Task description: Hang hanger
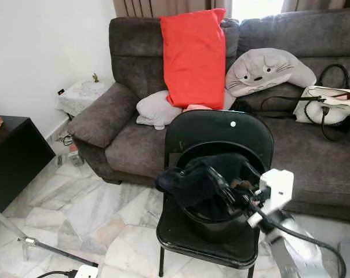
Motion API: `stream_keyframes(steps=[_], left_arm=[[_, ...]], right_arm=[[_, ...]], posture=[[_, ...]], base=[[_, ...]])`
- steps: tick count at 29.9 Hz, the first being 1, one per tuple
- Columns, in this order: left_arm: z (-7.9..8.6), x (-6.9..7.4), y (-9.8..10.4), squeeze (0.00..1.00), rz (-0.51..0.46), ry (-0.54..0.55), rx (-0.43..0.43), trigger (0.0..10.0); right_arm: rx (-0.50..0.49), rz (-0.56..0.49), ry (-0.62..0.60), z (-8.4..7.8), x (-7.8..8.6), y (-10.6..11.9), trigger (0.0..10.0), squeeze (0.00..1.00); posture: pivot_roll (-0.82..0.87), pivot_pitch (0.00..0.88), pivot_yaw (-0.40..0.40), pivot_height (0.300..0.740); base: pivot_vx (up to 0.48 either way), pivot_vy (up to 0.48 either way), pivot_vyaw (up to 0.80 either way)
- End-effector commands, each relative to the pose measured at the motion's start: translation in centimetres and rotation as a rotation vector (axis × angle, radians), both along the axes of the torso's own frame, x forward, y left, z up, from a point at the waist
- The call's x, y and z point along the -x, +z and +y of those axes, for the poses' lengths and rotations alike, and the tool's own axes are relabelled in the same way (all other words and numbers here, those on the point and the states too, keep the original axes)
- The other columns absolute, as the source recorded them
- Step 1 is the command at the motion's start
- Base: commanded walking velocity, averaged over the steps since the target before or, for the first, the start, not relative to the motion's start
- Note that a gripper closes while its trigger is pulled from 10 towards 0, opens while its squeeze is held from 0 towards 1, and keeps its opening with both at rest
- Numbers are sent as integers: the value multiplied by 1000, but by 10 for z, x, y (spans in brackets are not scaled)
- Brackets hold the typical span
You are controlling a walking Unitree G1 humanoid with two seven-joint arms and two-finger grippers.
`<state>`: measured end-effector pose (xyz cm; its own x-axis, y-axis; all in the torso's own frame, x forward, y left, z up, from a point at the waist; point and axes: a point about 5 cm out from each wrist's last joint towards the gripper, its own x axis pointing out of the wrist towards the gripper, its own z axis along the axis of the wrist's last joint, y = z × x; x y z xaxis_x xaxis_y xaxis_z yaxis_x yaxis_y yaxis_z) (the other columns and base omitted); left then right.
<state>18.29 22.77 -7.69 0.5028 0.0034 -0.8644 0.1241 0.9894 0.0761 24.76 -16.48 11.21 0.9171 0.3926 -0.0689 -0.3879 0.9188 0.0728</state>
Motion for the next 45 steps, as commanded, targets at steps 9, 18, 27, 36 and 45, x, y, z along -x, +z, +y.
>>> stream_keyframes(steps=[9, 18, 27, 36, 45], left_arm=[[5, 1, 1, 0, 6, 0, -13, 10000], [5, 2, 0, 0, 7, 1, -13, 10000], [4, 2, 0, 0, 8, 2, -12, 10000], [2, 1, 0, 0, 4, 13, 0, 10000], [1, 2, -1, 0, 1, 27, 5, 10000]], right_arm=[[165, 105, -71, 3, 24, -14, 10000, 0], [333, 112, -157, -8, 37, -16, 10000, 0], [707, 0, -78, -12, 43, -15, 10000, 0], [1189, -46, 306, -10, 42, -70, 10000, 1000], [1516, -155, 247, -25, 21, -92, 10000, 0]], posture=[[-132, 0, 130, 740], [-138, 0, 123, 740], [-148, 0, 119, 740], [-139, 0, 106, 740], [-139, 0, 103, 740]], base=[[0, 0, 0], [0, 0, 0], [0, 0, 0], [0, 0, 0], [0, 0, 0]])
